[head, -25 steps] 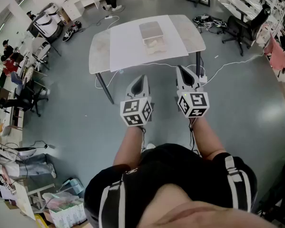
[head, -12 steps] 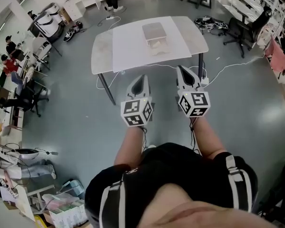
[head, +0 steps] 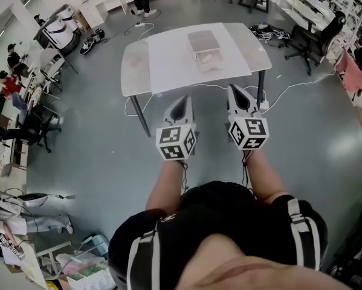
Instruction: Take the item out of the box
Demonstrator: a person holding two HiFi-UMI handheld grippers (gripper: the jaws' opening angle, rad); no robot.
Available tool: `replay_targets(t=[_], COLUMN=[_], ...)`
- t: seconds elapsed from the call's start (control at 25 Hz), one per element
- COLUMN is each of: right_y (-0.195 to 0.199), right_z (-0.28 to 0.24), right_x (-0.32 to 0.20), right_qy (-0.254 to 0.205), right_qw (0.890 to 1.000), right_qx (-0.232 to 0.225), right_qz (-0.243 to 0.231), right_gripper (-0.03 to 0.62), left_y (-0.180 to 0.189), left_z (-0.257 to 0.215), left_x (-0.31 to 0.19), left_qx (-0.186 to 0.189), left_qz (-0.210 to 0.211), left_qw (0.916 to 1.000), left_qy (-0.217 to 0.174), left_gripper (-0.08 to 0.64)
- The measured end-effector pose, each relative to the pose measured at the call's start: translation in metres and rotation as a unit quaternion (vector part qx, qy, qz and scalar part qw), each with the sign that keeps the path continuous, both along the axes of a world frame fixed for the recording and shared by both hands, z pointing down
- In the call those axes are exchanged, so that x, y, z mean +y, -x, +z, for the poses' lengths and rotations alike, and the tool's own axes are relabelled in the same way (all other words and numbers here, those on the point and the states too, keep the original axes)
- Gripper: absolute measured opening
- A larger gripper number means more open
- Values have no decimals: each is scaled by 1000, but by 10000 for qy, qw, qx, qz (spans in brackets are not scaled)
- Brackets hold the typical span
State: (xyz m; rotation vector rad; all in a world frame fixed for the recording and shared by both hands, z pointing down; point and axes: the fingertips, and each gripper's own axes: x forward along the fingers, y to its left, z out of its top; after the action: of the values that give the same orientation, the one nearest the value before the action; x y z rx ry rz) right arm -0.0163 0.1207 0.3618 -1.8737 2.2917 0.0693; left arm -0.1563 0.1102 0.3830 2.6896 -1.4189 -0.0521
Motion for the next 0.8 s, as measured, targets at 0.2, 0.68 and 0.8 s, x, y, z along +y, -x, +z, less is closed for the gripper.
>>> replay_targets(t=[0.2, 0.68, 0.8], right_y=[26, 21, 12], right_z=[6, 22, 23], right_x=[-7, -50, -73], right_qy=[38, 93, 78], right_qw=[10000, 9999, 9999], right_qx=[1, -28, -26], right_qz=[76, 118, 95], right_gripper=[12, 12, 12], left_y=[23, 33, 25], left_z=[8, 23, 24], left_x=[-10, -48, -69], left_qx=[-47, -104, -138], left_qz=[106, 16, -22], left_qw=[9999, 9999, 9998], left_qy=[78, 95, 103], left_gripper=[11, 11, 11])
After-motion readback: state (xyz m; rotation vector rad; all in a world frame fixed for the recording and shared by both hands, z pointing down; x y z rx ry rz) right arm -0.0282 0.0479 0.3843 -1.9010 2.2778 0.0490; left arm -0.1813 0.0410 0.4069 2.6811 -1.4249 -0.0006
